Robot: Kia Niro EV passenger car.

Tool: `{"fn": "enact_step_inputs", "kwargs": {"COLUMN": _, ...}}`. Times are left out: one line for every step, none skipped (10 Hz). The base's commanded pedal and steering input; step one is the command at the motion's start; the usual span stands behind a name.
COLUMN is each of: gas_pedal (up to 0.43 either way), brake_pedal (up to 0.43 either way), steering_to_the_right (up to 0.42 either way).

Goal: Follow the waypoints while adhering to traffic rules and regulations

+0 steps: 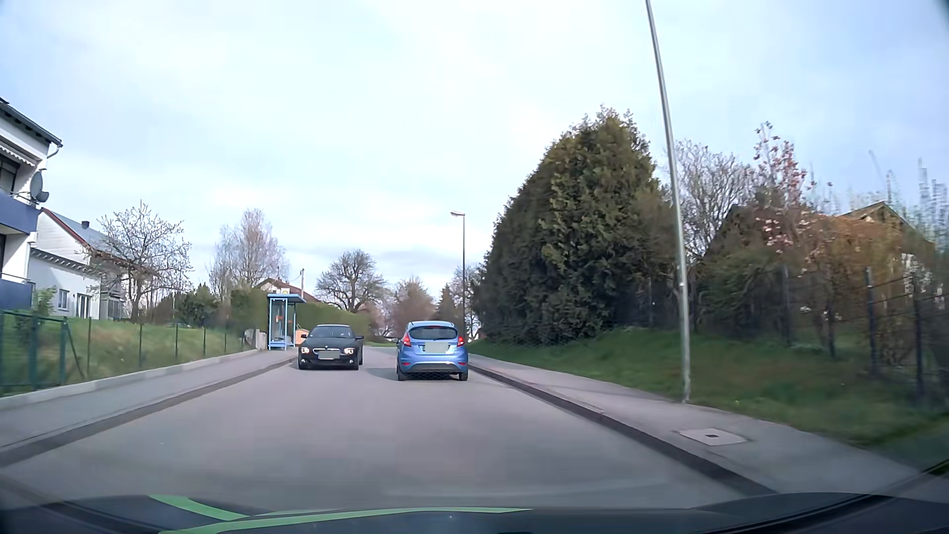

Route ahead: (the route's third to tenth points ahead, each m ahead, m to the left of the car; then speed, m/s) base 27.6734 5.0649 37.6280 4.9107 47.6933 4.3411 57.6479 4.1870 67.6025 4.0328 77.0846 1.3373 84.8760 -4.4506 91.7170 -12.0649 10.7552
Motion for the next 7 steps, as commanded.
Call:
{"fn": "enact_step_inputs", "kwargs": {"gas_pedal": 0.248, "brake_pedal": 0.0, "steering_to_the_right": -0.056}}
{"fn": "enact_step_inputs", "kwargs": {"gas_pedal": 0.248, "brake_pedal": 0.0, "steering_to_the_right": -0.055}}
{"fn": "enact_step_inputs", "kwargs": {"gas_pedal": 0.248, "brake_pedal": 0.0, "steering_to_the_right": -0.054}}
{"fn": "enact_step_inputs", "kwargs": {"gas_pedal": 0.248, "brake_pedal": 0.0, "steering_to_the_right": -0.052}}
{"fn": "enact_step_inputs", "kwargs": {"gas_pedal": 0.24, "brake_pedal": 0.0, "steering_to_the_right": -0.05}}
{"fn": "enact_step_inputs", "kwargs": {"gas_pedal": 0.228, "brake_pedal": 0.0, "steering_to_the_right": -0.049}}
{"fn": "enact_step_inputs", "kwargs": {"gas_pedal": 0.22, "brake_pedal": 0.0, "steering_to_the_right": -0.045}}
